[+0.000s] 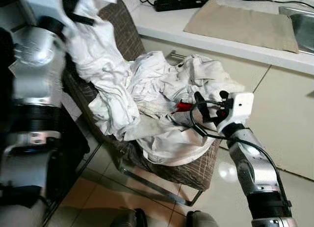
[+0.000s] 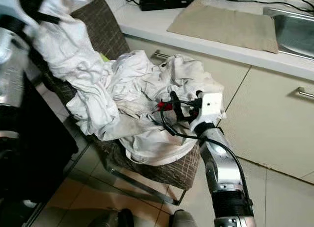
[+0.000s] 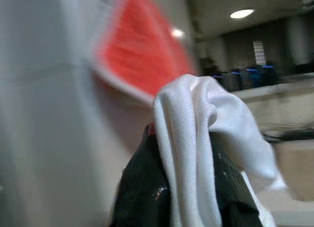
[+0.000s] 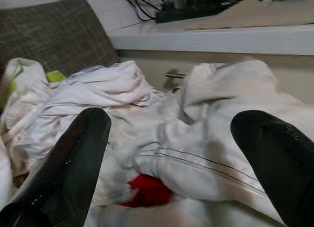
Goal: Clothes washing
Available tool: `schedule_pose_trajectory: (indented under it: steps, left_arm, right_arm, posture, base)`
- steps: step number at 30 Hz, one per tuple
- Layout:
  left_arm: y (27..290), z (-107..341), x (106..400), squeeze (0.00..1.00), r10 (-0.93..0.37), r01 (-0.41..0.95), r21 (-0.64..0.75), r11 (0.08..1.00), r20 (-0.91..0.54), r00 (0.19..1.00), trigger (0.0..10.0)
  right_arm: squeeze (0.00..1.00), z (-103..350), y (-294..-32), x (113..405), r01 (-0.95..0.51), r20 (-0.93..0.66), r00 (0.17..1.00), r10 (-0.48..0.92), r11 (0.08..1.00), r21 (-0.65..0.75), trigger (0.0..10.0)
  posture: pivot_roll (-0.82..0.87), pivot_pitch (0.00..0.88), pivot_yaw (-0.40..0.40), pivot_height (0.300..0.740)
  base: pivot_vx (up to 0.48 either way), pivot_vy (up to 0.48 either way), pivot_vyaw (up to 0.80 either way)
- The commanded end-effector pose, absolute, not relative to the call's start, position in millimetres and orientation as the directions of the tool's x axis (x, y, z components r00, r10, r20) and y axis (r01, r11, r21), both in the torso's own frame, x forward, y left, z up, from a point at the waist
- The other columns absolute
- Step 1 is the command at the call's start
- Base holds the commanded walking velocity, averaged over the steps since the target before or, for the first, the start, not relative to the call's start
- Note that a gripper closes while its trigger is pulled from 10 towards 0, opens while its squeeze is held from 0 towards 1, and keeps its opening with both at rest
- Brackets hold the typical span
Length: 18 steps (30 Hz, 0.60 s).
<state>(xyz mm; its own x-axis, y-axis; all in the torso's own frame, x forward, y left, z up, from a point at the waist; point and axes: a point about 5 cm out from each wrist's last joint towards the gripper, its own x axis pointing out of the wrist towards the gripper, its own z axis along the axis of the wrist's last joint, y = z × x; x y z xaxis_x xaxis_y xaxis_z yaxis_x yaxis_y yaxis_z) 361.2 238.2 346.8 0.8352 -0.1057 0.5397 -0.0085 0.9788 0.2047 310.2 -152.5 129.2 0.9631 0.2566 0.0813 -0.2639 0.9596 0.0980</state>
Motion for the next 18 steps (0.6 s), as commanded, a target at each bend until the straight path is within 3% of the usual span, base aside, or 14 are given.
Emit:
schedule_pose_trajectory:
  steps: [1, 3, 7, 9, 16, 18]
  left_arm:
    - [255, 379, 348, 0.0, -0.04, -0.091, 0.175, 0.98, 0.627, 0.778, 0.0]
    - [281, 387, 336, 0.0, 0.034, -0.18, 0.176, 0.968, 0.619, 0.785, 0.0]
    - [305, 383, 326, 0.0, 0.122, -0.275, 0.179, 0.945, 0.588, 0.8, 0.0]
    - [323, 368, 320, 0.0, 0.191, -0.337, 0.198, 0.921, 0.525, 0.83, 0.0]
    - [319, 296, 316, 0.0, 0.237, -0.341, 0.286, 0.896, 0.342, 0.909, 0.0]
    - [312, 242, 314, 0.0, 0.31, -0.359, 0.246, 0.9, 0.216, 0.926, 0.0]
  right_arm:
    - [0.0, 127, -153, 311, -0.262, 0.078, 0.964, 0.255, 0.96, 0.096, 10.0]
    - [0.0, 125, -151, 314, -0.27, 0.077, 0.962, 0.263, 0.958, 0.1, 10.0]
    - [0.0, 126, -151, 317, -0.271, 0.081, 0.961, 0.263, 0.957, 0.108, 10.0]
    - [0.0, 128, -152, 321, -0.268, 0.086, 0.962, 0.26, 0.957, 0.112, 10.0]
    - [0.0, 137, -155, 328, -0.268, 0.113, 0.96, 0.254, 0.956, 0.122, 10.0]
    - [0.0, 140, -154, 332, -0.276, 0.119, 0.958, 0.262, 0.953, 0.125, 10.0]
  posture:
    - [-0.15, 0.007, 0.036, 0.74]
    - [-0.13, 0.004, 0.03, 0.74]
    - [-0.12, 0.003, 0.027, 0.74]
    - [-0.11, 0.001, 0.024, 0.74]
    - [-0.09, 0.0, 0.015, 0.74]
    - [-0.08, 0.0, 0.008, 0.74]
  base:
    - [0.0, 0.0, 0.0]
    - [0.0, 0.0, 0.0]
    - [0.0, 0.0, 0.0]
    - [0.0, 0.0, 0.7]
    - [0.0, 0.0, 0.65]
    - [0.0, 0.0, 0.61]
